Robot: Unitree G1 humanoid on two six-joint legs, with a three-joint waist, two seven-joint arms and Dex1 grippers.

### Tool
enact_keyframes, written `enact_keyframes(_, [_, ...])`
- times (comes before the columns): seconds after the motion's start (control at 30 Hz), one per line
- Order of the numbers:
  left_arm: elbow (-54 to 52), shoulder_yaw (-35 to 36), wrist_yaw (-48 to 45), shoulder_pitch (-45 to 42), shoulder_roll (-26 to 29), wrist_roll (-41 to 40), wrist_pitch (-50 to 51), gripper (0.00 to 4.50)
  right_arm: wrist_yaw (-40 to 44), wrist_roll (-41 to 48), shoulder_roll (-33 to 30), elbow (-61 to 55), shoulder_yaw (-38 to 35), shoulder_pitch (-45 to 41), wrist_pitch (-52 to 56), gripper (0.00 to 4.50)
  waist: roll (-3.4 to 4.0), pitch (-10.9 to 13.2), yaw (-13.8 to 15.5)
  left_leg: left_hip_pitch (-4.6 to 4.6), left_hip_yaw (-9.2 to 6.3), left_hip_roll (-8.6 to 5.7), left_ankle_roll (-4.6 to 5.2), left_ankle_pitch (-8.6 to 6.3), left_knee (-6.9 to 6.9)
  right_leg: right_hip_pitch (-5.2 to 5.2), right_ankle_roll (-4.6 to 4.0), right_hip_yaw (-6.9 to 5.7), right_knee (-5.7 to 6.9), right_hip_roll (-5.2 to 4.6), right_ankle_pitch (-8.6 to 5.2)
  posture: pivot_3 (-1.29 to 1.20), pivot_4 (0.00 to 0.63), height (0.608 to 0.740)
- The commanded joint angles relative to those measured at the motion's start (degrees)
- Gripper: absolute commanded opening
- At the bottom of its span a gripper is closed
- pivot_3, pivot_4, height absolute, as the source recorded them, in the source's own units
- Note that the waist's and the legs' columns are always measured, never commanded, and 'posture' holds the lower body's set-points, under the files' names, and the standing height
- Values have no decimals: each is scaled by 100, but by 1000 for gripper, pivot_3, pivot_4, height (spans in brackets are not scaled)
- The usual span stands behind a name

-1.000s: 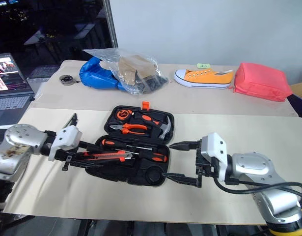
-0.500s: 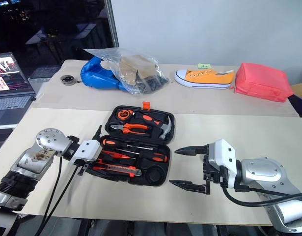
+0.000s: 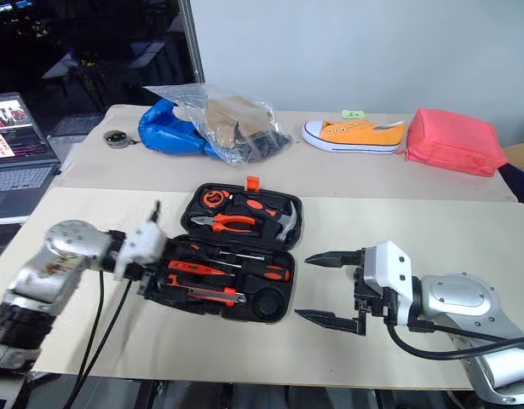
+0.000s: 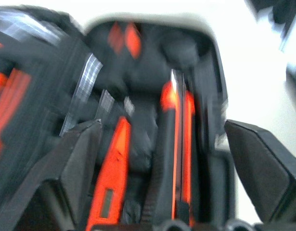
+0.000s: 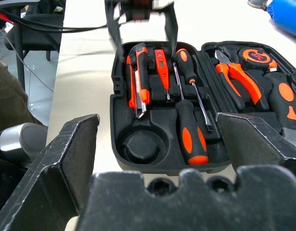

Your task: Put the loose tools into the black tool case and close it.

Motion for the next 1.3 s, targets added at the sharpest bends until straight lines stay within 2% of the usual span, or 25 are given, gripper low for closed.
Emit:
enact_keyframes(0.03, [-360,380,644,536,-191,-153,153,2767,-35,-20,85,-25,59,-110,-150,4500,1,-1,0,7,2,-1,0,0,0,7,0,2,0,-2,0,0,150,740])
enact_keyframes(0.13, [-741,391,1029,1294,-432,-28,-42,1797,-61,-50,143,10,131,-147,-155,4500,1,-1,-8,18,8,-1,0,0,0,13,1,9,-1,-4,0,0,150,740])
enact_keyframes(0.17, [-801,339,1169,1480,-509,49,-69,1346,-63,-59,154,36,148,-174,-155,4500,0,0,-6,17,8,-1,0,0,0,12,0,10,-1,-4,1,0,150,740])
enact_keyframes(0.23, [-700,237,1531,1628,-676,298,-118,721,-62,-74,161,80,176,-222,-159,4500,-2,1,17,16,6,0,-1,1,1,11,-10,7,0,-4,7,0,150,740])
enact_keyframes(0.27, [-562,185,1739,1640,-782,405,-97,260,-60,-89,157,98,190,-247,-164,4500,-2,1,39,18,5,0,-1,1,1,13,-13,7,1,-4,9,0,150,740])
enact_keyframes(0.3, [-442,116,1846,1657,-838,513,-122,58,-60,-99,155,109,198,-266,-163,4500,0,0,61,18,3,-1,-2,2,1,13,-12,1,3,-4,8,0,150,740])
enact_keyframes(0.43, [-292,50,1930,1854,-984,434,69,58,-96,-87,133,81,164,-287,-114,4500,6,-4,49,35,8,-2,-3,3,2,24,-3,7,6,-4,5,0,150,740])
enact_keyframes(0.6, [-202,-194,1844,2073,-832,532,283,58,-90,-52,83,46,63,-182,-79,4500,31,-21,33,41,13,-1,-3,3,2,26,-3,13,10,-4,4,0,150,740])
enact_keyframes(0.83, [146,-1006,1953,2136,-624,1735,-769,58,-198,-85,116,29,112,-122,-34,4500,76,-76,-1,54,25,-5,-3,2,2,27,0,34,23,-4,1,0,150,740])
enact_keyframes(1.0, [89,-1263,2138,1749,-806,1903,-556,58,-400,-221,73,11,172,-110,93,4500,68,-123,33,75,36,-6,-3,2,2,40,5,44,29,-5,-3,0,150,740])
enact_keyframes(1.17, [-840,-307,2439,1781,-1246,776,-377,58,-999,-162,124,-3,-289,-3,398,4500,72,-127,44,78,52,-16,-3,4,3,35,10,67,36,-15,-2,0,150,740])
enact_keyframes(1.27, [-1788,433,2310,1848,-1046,-469,397,58,-1278,-463,-86,28,-601,321,655,4500,16,-99,44,57,55,-11,-2,5,4,17,15,70,37,-10,1,0,150,740])
enact_keyframes(1.3, [-2051,618,2263,1836,-938,-821,622,296,-1335,-561,-138,64,-719,427,665,4500,0,-96,42,48,53,-7,-3,5,4,11,15,67,34,-6,1,0,150,740])
